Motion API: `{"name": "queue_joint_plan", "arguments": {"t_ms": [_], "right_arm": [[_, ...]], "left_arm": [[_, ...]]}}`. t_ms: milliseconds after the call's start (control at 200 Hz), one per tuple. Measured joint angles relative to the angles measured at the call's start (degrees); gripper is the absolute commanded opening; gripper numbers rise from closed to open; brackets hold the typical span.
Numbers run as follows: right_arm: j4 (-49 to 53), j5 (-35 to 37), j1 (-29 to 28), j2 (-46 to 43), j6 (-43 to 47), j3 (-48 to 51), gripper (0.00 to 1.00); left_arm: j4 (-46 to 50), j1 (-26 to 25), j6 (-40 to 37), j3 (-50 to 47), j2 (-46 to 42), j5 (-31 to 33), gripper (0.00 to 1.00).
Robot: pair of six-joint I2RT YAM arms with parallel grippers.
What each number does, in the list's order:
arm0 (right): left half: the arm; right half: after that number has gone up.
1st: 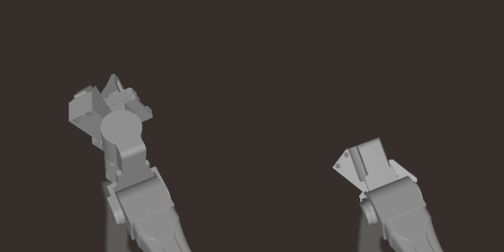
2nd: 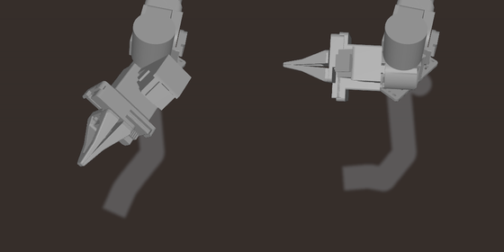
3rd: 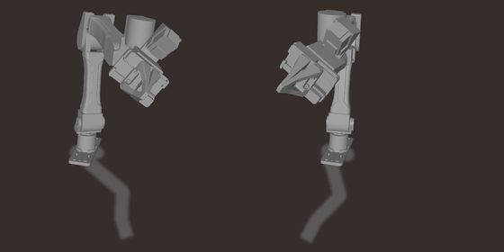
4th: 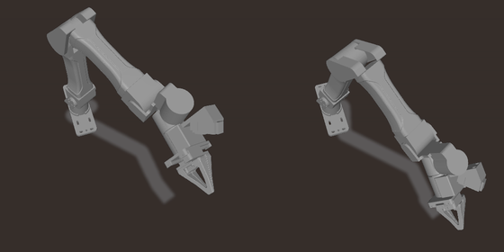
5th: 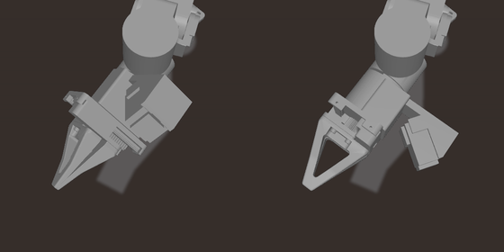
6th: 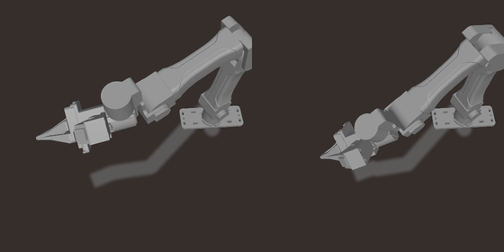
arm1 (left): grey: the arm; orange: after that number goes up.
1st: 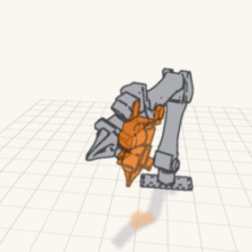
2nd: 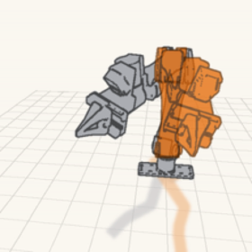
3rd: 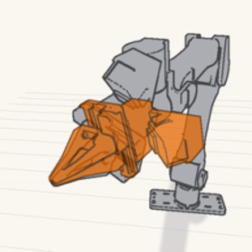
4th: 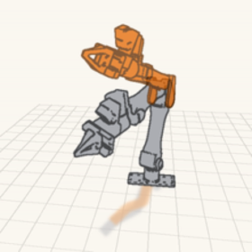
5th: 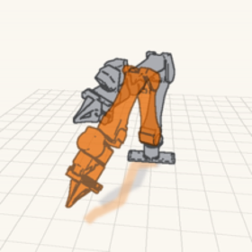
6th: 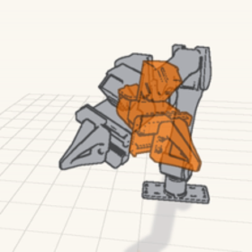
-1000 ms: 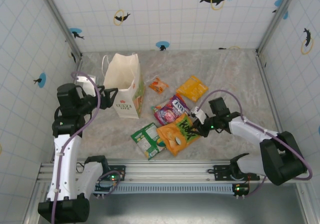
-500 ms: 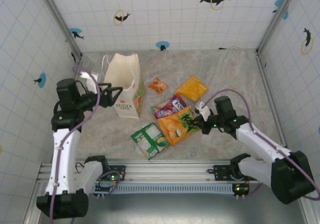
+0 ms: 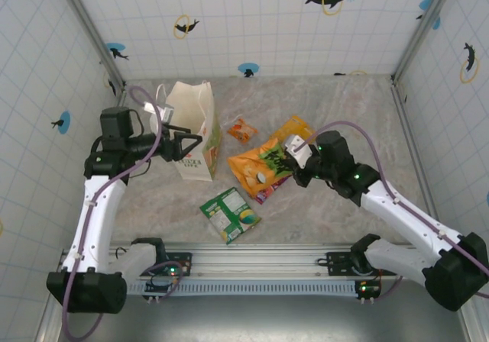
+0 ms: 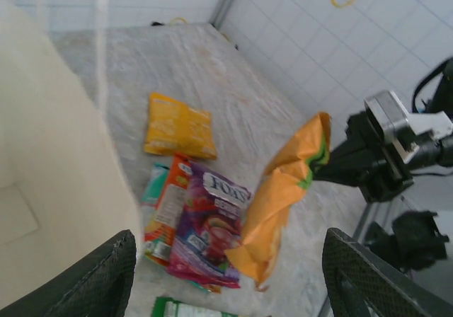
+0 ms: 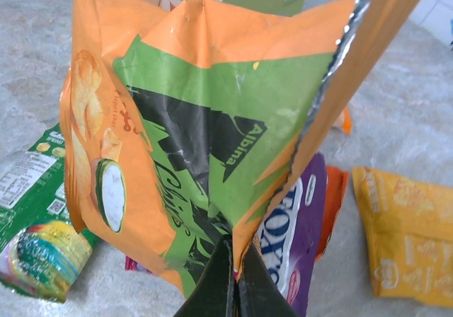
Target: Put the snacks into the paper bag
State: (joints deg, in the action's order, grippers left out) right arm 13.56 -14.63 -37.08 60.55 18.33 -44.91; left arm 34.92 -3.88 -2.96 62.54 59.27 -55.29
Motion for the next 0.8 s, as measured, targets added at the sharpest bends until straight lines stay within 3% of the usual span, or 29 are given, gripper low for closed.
{"name": "queue_joint_plan", "arguments": {"t_ms": [415,640,801], "right_arm": [[4.57,3.87,-5.9,6.64,8.39,-13.46,0.0],[6.69,3.98,-8.09,8.02,11.13,-15.41,0.0],[6.8,4.07,-8.92,8.07,12.26,-15.41,0.0]], "left_arm": [[11.67,-20.92,-10.54,10.4,12.09,13.77,0.71],[14.34,-26.29,-13.79,14.08,17.55,17.64,0.71],[14.58,-27.23,-14.97,14.88,18.82,18.64,0.65]]}}
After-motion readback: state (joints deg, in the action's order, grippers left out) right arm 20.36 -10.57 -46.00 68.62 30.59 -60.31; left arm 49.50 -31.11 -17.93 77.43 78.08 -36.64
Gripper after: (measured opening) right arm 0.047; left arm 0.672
